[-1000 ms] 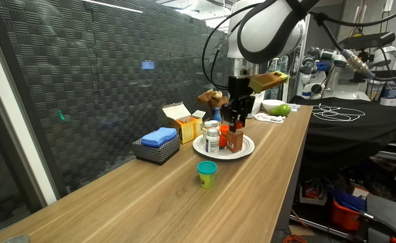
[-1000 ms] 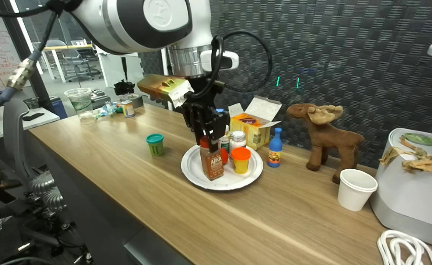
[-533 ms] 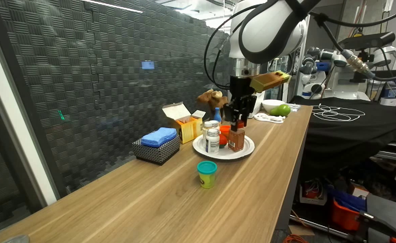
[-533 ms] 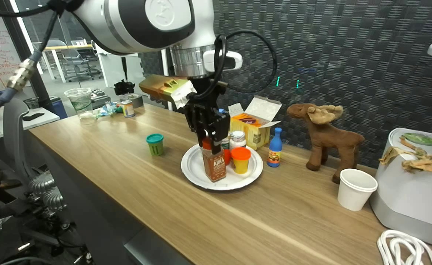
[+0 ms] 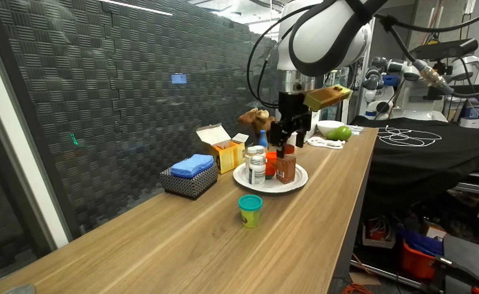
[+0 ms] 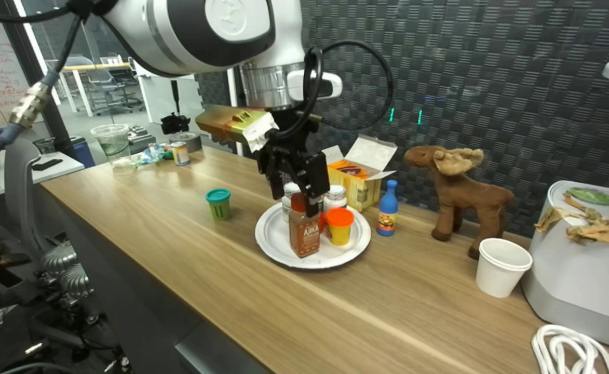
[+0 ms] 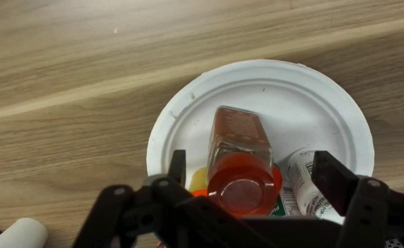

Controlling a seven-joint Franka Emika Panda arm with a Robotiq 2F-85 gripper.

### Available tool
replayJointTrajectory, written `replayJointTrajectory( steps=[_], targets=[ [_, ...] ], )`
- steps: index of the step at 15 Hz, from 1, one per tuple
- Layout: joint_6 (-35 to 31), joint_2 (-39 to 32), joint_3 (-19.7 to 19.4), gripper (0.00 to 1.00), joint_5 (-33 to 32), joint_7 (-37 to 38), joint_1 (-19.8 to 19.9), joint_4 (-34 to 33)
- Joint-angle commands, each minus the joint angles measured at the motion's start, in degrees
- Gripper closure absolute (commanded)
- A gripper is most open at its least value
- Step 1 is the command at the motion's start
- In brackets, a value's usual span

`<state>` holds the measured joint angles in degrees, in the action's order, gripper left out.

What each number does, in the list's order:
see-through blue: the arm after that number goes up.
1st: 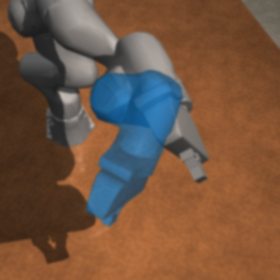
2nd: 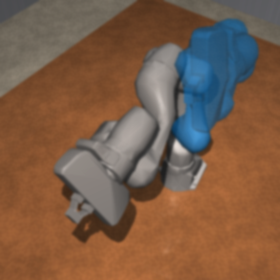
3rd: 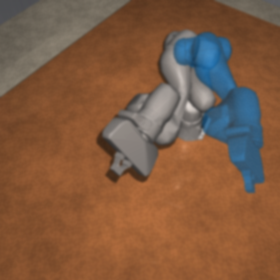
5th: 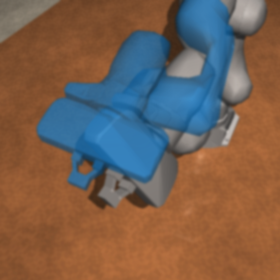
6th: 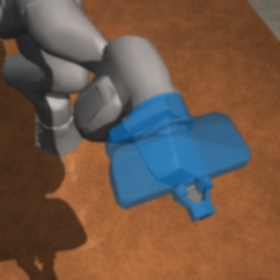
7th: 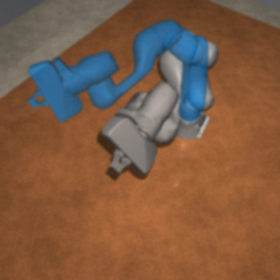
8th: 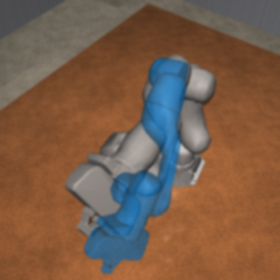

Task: Put the bottles and orange plushie that are around the white plate on the white plate

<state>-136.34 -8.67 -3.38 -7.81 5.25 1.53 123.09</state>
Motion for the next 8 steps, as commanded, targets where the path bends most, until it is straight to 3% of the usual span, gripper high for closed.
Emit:
replayJointTrajectory(
  steps=[1,6,8],
  targets=[
    [4.08,3.17,-0.12,0.00,-2.39,4.84,-0.90,-0.39],
    [12.20,4.83,2.99,0.00,1.03,12.67,-3.46,-1.21],
    [12.30,4.43,4.69,0.00,0.49,15.21,-5.01,-1.75]
  ],
)
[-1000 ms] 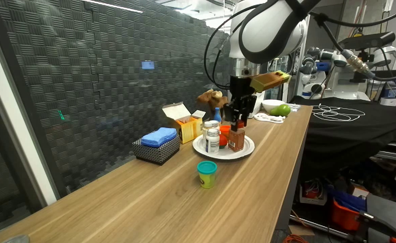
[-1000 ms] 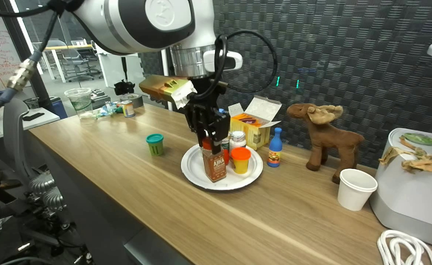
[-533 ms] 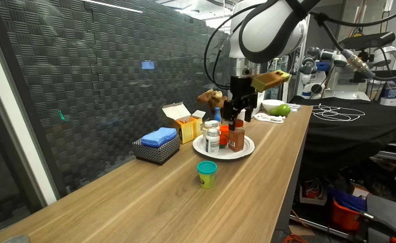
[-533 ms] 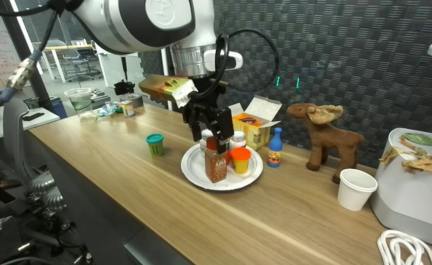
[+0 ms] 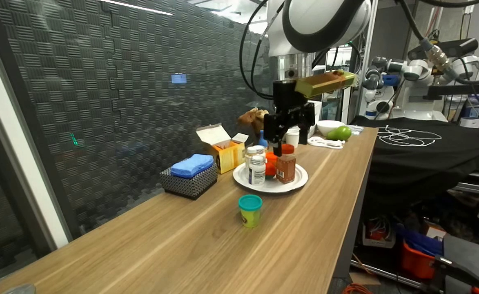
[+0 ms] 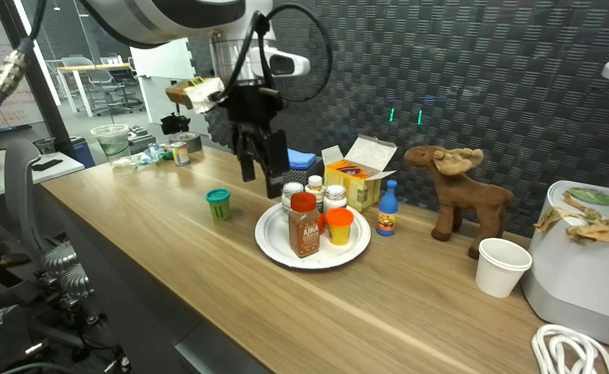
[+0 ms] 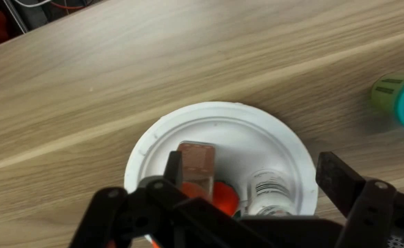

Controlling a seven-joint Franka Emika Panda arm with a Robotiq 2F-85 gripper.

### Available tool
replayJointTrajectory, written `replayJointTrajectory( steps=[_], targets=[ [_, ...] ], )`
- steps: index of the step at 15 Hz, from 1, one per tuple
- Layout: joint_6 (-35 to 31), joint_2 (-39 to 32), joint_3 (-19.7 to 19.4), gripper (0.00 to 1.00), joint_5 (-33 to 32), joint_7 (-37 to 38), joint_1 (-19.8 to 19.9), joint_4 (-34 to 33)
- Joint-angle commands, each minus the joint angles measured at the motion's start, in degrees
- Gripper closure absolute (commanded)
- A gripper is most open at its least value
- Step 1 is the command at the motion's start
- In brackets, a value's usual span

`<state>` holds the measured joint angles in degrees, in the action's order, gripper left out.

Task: Put the bottles and orange plushie that are around the white plate on the white plate

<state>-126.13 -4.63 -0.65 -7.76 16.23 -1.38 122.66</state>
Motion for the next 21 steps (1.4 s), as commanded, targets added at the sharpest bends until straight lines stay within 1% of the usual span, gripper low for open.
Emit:
replayJointTrajectory(
  steps=[1,4,7,11,16,18,21],
  targets=[
    [1.81,-0.23,2.83,0.00,0.50,4.25,-2.80,-1.81],
    [0.47,-3.23,4.92,0.00,1.65,3.47,-4.60,-3.90],
    [0.59,-5.97,5.74,0.00,3.46,1.91,-5.33,-6.33],
    [0.06,-9.11,6.56,0.00,10.79,-4.93,-4.79,-8.77],
    [1.49,-10.91,6.88,0.00,17.18,-10.49,-4.33,-9.87],
    [1.69,-10.97,6.69,0.00,17.80,-10.81,-4.66,-9.31],
    [0.96,-10.27,6.21,0.00,15.32,-8.82,-5.73,-7.75]
  ],
)
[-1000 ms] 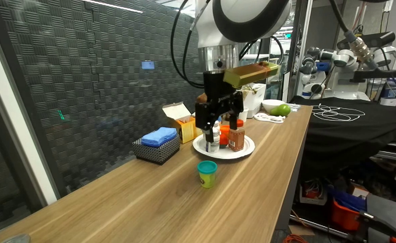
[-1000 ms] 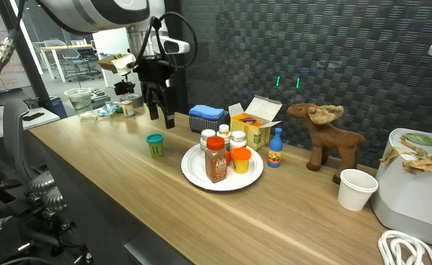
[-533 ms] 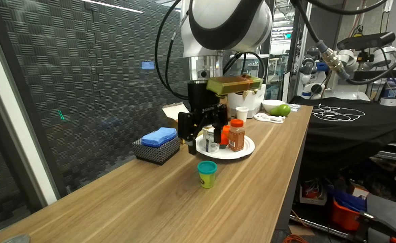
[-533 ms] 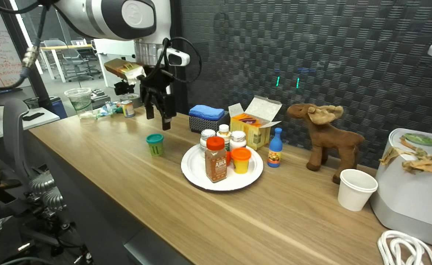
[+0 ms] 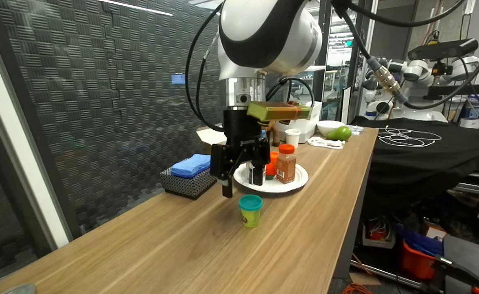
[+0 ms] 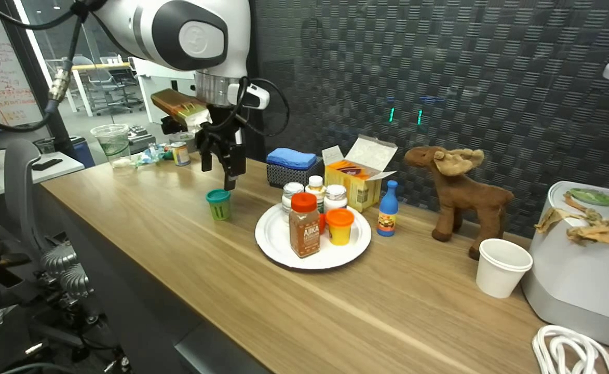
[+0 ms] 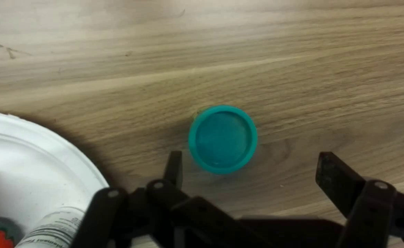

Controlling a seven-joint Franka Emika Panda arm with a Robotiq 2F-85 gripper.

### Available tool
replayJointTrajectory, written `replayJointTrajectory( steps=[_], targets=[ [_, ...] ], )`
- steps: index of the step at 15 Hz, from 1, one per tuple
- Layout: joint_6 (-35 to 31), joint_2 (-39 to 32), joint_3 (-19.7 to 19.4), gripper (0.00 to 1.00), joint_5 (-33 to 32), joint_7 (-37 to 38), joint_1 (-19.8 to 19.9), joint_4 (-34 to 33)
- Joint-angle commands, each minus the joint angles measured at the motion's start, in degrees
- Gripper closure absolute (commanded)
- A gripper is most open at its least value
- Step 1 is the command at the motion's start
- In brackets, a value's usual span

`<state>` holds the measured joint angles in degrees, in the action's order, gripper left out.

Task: Put the bottles and orange plushie that are around the white plate on the white plate

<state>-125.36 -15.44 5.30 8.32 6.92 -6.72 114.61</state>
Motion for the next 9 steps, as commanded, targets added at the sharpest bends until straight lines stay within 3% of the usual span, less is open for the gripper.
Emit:
replayJointTrajectory(
  steps=[1,9],
  targets=[
    [-0.26,0.68,0.16,0.00,-1.64,1.07,-0.74,0.80],
    [-1.50,-0.03,0.05,0.00,-5.31,1.90,-2.05,2.60]
  ],
)
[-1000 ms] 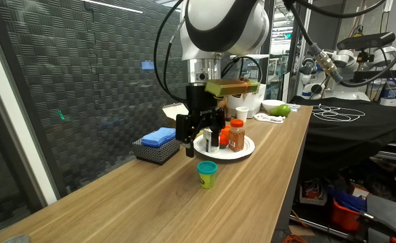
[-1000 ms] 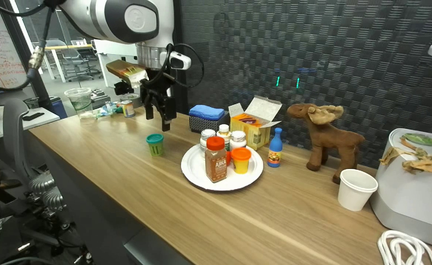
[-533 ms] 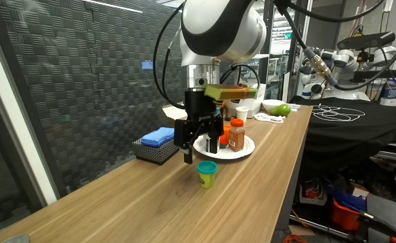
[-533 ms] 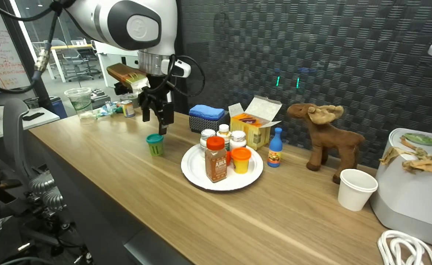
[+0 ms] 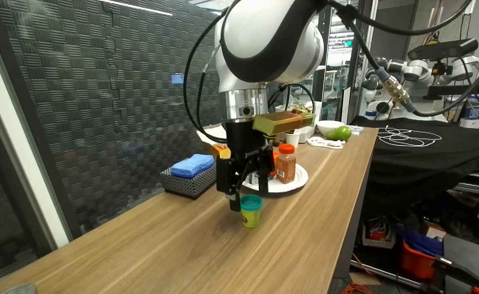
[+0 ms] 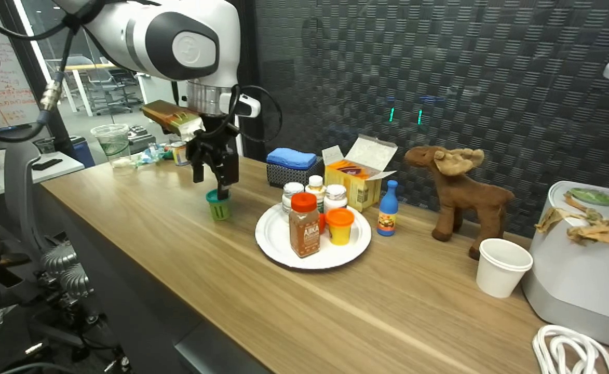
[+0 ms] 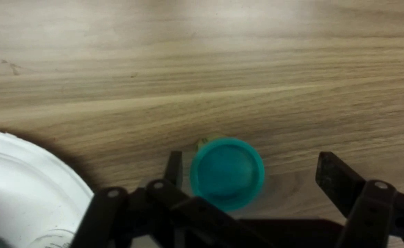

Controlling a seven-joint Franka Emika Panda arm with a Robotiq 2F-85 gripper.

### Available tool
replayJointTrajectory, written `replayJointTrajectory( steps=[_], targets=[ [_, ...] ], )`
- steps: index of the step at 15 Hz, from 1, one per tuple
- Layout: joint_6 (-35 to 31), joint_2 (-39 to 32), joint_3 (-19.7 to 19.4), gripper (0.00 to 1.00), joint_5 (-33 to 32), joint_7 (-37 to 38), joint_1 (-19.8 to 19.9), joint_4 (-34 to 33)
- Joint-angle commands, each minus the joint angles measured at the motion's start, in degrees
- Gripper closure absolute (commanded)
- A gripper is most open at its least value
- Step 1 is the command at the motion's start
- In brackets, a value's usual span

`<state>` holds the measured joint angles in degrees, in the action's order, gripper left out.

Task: Put the bottles and orange plushie that are around the white plate on the white plate

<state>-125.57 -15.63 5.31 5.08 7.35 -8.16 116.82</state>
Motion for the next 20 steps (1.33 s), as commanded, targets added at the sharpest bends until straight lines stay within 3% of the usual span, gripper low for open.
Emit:
replayJointTrajectory(
  steps=[1,10,11,12,18,20],
  targets=[
    [-1.53,-0.06,-0.04,0.00,-2.61,1.65,-0.66,0.30],
    [-2.65,-1.94,-0.09,0.00,-6.13,1.36,-0.69,-0.51],
    [-2.79,-2.18,-0.18,0.25,-6.45,1.44,-0.76,-0.72],
    [-2.91,-2.33,-0.26,0.26,-6.81,1.61,-0.86,-0.90],
    [-5.79,-0.11,-0.92,0.72,-11.18,4.39,-1.47,0.75],
    [-6.61,1.59,-1.11,0.72,-12.88,5.91,-1.67,2.20]
  ],
)
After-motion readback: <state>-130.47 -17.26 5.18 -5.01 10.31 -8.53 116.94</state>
